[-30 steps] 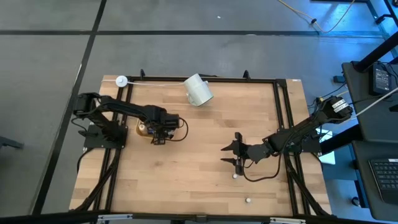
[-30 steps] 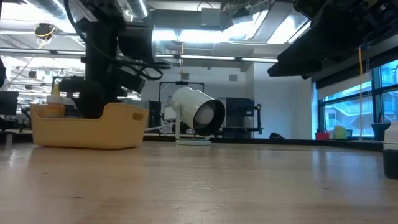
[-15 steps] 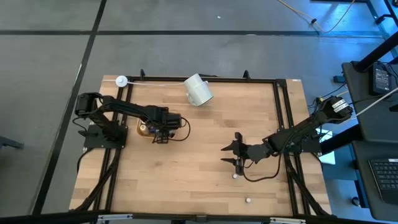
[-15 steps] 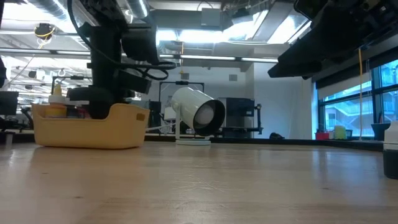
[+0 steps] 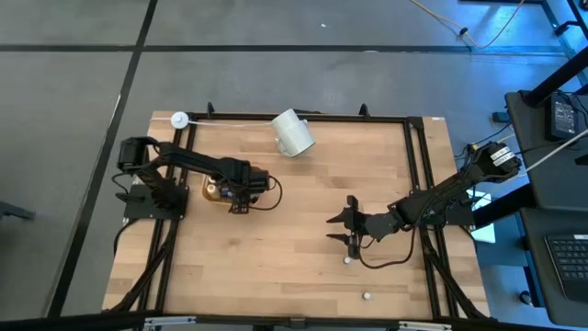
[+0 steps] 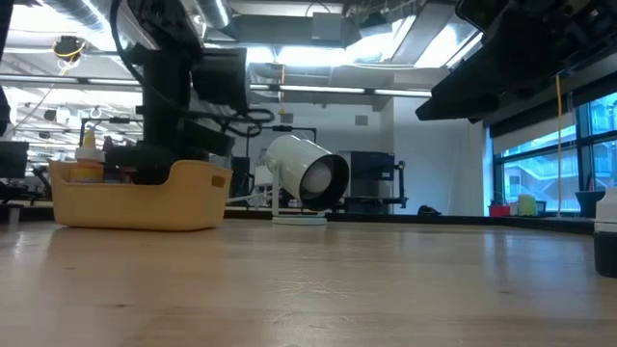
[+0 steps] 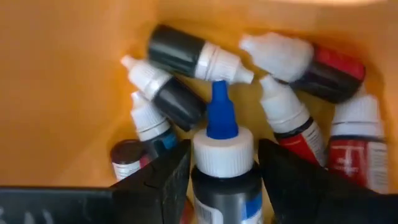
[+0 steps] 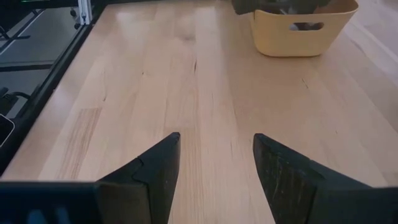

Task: Pick & Place food coloring
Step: Put the large blue food coloring bottle into the bin

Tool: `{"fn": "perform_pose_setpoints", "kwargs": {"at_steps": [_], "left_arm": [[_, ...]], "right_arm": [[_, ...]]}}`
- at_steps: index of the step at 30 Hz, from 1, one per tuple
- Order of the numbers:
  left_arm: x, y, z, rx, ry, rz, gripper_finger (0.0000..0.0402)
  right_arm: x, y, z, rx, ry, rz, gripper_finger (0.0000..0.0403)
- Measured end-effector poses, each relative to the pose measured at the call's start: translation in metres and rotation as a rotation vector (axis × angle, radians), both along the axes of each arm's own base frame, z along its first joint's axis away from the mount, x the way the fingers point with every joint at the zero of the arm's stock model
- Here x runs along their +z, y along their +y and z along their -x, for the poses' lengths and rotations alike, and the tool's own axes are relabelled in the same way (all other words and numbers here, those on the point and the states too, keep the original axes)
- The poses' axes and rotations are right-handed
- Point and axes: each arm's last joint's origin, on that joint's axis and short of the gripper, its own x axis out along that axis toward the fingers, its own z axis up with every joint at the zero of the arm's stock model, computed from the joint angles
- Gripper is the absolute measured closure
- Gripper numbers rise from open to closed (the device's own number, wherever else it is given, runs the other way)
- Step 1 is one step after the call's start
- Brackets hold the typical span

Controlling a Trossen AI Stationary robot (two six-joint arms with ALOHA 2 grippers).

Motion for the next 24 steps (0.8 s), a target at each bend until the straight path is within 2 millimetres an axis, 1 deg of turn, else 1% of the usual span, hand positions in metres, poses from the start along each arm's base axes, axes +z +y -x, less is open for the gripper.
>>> {"fn": "perform_pose_setpoints", "kwargs": {"at_steps": [3,6,10,17,24], "left_arm": [[-0.005,0.0,-0.002,-0.008,0.017,0.006,0.0235],[-0.006,0.0,-0.002,-0.017,0.021,0.005,0.0256],[-0.003,0.0,-0.001,-0.018,0.009,0.002,0.0258],[0.014,0.001,0.002,-0.007,-0.061,-0.038,0.0257],[0.039,0.0,0.009,0.03,-0.18,-0.051,0.0258]], "right_arm": [[0.0,0.0,0.0,0.0,0.004,0.002,0.0199],[-0.001,0.0,0.0,0.0,0.005,0.002,0.0199],[-0.001,0.0,0.0,0.0,0.007,0.004,0.0199],[-0.001,0.0,0.001,-0.001,0.015,0.007,0.0199],[-0.002,-0.001,0.001,-0.001,0.021,0.009,0.0199]]}}
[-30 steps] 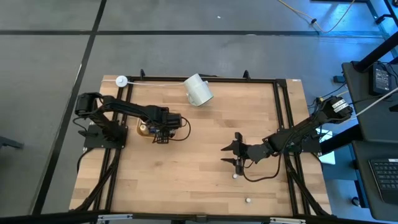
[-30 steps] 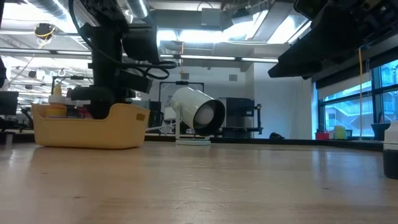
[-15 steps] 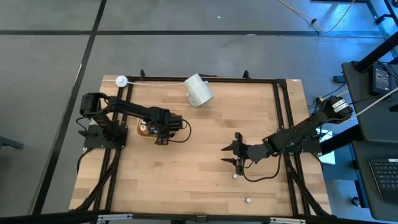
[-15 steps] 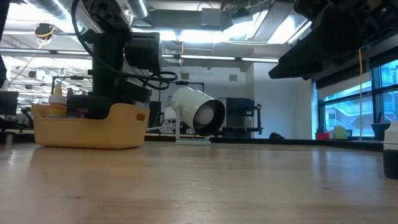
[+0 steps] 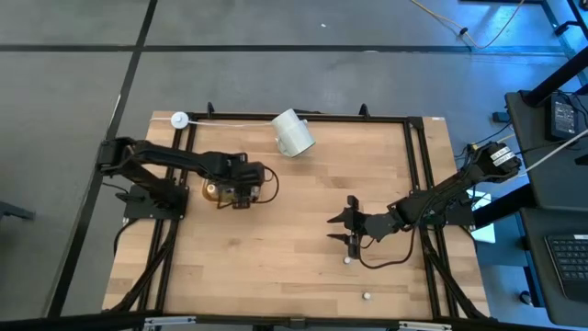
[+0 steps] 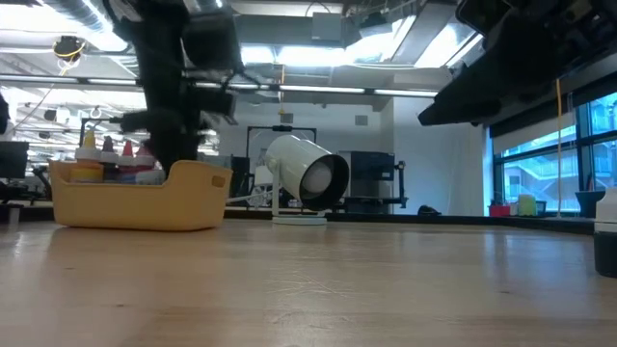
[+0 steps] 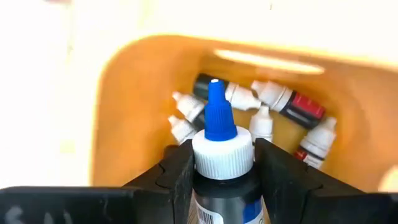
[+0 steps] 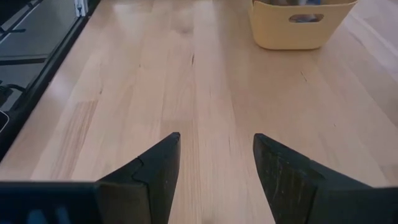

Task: Pick & Place food coloring
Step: Put the large blue food coloring bottle into the bin

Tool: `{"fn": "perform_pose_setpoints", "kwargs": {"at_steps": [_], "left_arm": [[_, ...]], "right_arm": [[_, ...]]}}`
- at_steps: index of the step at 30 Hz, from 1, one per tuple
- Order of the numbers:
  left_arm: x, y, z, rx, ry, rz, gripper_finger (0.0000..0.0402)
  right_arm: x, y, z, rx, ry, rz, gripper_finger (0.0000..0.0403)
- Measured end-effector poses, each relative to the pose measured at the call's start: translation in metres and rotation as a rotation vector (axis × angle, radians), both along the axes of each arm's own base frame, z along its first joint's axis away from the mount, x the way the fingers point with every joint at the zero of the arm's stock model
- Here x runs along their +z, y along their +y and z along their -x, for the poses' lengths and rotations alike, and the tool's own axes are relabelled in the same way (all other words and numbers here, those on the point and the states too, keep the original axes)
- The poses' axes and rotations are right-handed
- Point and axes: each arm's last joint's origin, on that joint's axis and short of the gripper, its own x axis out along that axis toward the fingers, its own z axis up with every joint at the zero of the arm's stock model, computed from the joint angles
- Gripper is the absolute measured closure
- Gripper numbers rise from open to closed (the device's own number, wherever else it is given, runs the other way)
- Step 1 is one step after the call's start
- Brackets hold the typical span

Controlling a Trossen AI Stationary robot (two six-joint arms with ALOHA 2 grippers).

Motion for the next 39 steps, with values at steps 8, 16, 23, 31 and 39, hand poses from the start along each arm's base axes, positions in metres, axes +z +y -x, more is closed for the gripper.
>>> {"fn": "perform_pose_setpoints", "kwargs": {"at_steps": [8,16,23,31,39], "left_arm": [[0.047,-0.004,0.019,0.07,-0.247,-0.041,0.0258],[0.089,-0.034,0.026,0.001,-0.777,0.087,0.0257],[0.075,-0.084,0.02,-0.174,-1.103,0.143,0.0257],[0.037,-0.137,0.015,-0.23,-1.173,0.094,0.0257],[-0.004,-0.164,-0.001,-0.262,-1.173,-0.009,0.0256]], "right_arm": [[-0.001,0.0,0.001,-0.01,0.013,-0.012,0.0199],[-0.001,0.0,0.001,-0.015,0.008,-0.009,0.0199],[-0.001,-0.001,0.001,-0.018,0.008,0.004,0.0199],[-0.013,-0.001,-0.001,-0.056,0.035,0.055,0.0199],[-0.02,0.0,-0.003,-0.089,0.055,0.012,0.0198]]}}
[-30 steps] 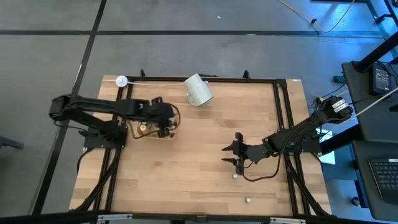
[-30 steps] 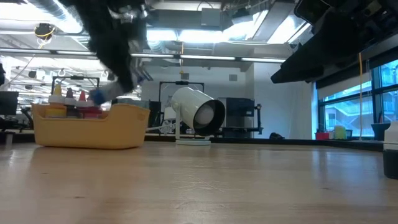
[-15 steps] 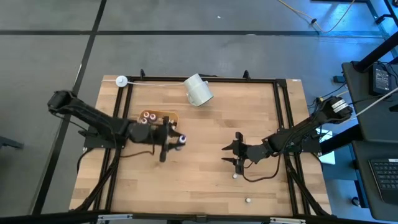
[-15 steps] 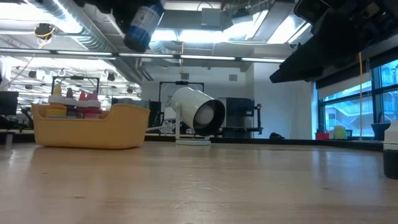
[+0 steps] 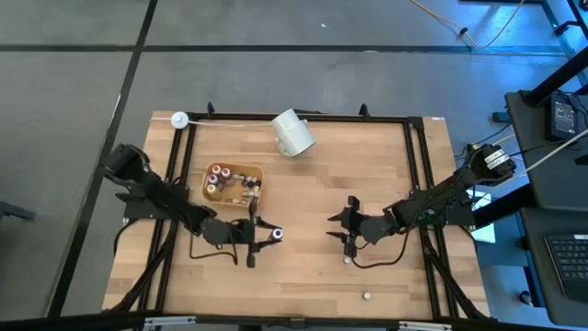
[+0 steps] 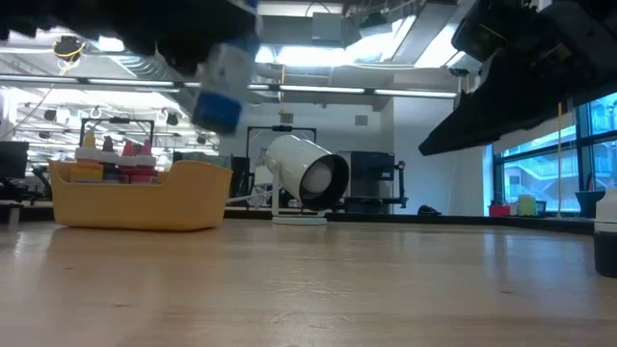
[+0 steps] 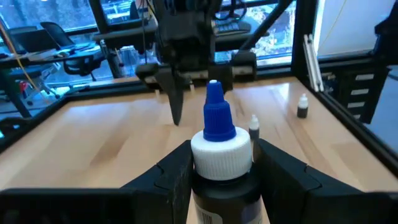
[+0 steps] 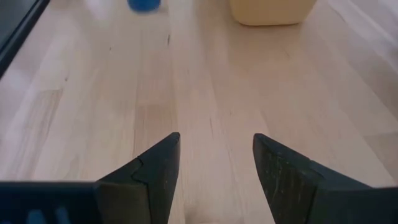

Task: Pick & Place food coloring
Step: Put the large blue food coloring bottle into the bin

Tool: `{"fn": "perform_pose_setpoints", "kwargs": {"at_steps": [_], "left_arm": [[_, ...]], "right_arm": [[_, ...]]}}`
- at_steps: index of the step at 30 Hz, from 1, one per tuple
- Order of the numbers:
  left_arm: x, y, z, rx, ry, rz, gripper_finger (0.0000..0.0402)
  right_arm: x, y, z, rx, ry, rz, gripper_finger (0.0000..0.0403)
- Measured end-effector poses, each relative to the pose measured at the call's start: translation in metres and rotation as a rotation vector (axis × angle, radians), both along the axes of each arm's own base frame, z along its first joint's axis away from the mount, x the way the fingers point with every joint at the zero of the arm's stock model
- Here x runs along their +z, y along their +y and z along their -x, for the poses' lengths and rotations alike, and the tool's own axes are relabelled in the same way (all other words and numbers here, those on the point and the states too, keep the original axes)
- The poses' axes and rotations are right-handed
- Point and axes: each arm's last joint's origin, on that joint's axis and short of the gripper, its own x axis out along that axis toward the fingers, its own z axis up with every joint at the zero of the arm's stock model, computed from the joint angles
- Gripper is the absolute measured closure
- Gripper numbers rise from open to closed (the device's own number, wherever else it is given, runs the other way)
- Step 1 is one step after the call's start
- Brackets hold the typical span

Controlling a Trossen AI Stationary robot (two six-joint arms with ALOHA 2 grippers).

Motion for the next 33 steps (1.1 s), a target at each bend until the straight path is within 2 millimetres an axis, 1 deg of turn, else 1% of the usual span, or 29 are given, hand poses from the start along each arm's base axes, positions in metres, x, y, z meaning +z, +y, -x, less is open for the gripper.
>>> {"fn": "perform_pose_setpoints", "kwargs": {"at_steps": [4,8,18,23,25,27,30,33], "left_arm": [[-0.021,-0.004,-0.008,0.0,0.01,-0.007,0.0256],[-0.036,-0.005,-0.015,0.005,-0.01,-0.011,0.0256],[-0.069,-0.004,-0.026,0.008,-0.154,0.021,0.0256],[-0.091,0.0,-0.029,0.023,-0.115,0.034,0.0256],[-0.094,-0.001,-0.031,0.016,-0.113,0.032,0.0256],[-0.09,-0.001,-0.035,0.007,-0.132,0.011,0.0256],[-0.09,0.002,-0.037,0.014,-0.127,-0.018,0.0254],[-0.09,0.005,-0.039,0.025,-0.129,-0.004,0.0245]], "right_arm": [[0.001,0.0,0.0,-0.001,-0.008,-0.003,0.0198],[0.001,0.0,-0.001,-0.003,-0.014,-0.005,0.0198],[0.001,-0.001,-0.001,-0.013,-0.019,0.028,0.0198],[0.001,-0.001,-0.001,-0.004,-0.017,0.043,0.0198],[0.001,-0.001,-0.001,0.009,-0.014,0.067,0.0198],[0.001,-0.001,-0.001,0.008,-0.015,0.082,0.0198],[0.002,-0.002,-0.001,-0.009,-0.019,0.095,0.0199],[0.002,-0.002,-0.001,-0.013,-0.02,0.098,0.0199]]}}
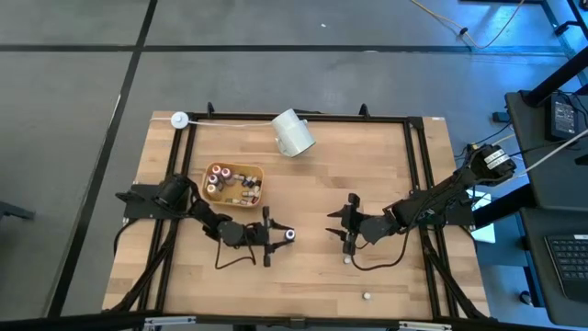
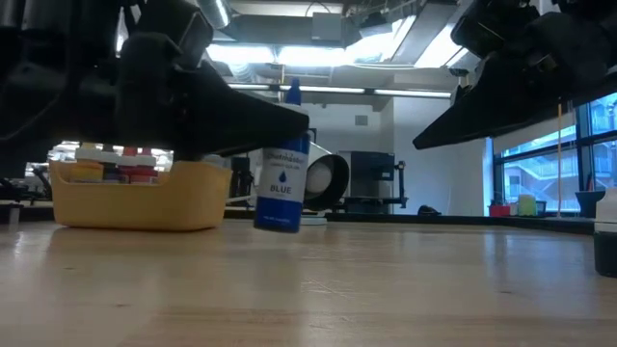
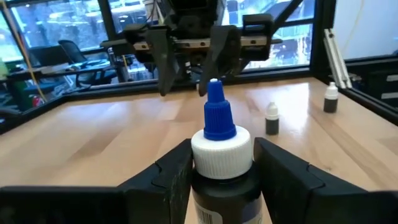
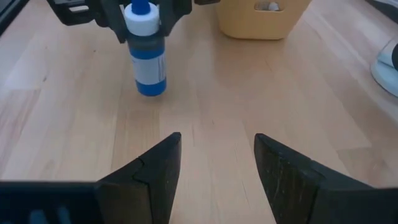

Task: Pick & Place food coloring
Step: Put the large blue food coloring bottle into the bin

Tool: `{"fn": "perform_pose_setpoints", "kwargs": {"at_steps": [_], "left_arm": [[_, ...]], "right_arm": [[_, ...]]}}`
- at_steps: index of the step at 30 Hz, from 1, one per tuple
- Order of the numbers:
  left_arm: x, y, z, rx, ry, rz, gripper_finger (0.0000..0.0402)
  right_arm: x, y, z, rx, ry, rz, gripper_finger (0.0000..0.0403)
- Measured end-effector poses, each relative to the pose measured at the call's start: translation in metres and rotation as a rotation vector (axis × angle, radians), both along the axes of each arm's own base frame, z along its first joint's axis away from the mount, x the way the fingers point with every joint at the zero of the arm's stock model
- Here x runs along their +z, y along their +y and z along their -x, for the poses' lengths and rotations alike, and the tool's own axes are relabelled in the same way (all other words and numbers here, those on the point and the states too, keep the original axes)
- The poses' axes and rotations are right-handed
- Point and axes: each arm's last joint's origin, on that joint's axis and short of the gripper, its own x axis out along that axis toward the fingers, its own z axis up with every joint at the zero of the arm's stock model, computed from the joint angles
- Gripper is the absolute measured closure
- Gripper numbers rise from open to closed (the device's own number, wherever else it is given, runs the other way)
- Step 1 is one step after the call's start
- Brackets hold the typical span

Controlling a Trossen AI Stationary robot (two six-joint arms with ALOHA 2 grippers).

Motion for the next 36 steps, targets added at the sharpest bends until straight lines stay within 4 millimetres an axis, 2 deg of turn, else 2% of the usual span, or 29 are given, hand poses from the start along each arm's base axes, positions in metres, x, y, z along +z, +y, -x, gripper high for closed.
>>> {"fn": "perform_pose_setpoints", "kwargs": {"at_steps": [7,11,18,28,36], "left_arm": [[0.0,0.0016,-0.0005,0.018,0.002,-0.018,0.0227],[0.0,0.0053,-0.0012,0.076,0.01,-0.071,0.0231],[0.0,0.009,-0.0026,0.094,0.005,-0.031,0.0241],[0.0,0.0035,-0.0027,-0.065,0.003,-0.03,0.0241],[0.0,0.0051,-0.0026,-0.012,0.006,-0.062,0.0242]], "right_arm": [[-0.0002,0.0,0.0001,0.001,0.002,0.0,0.0199],[-0.0002,0.0,0.0001,0.0,0.002,-0.002,0.0199],[0.0,0.0,0.0,0.0,0.001,-0.003,0.0199],[0.0,0.0001,0.0,0.004,0.002,-0.002,0.0199],[0.0,0.0001,0.0,0.003,0.002,-0.004,0.0199]]}}
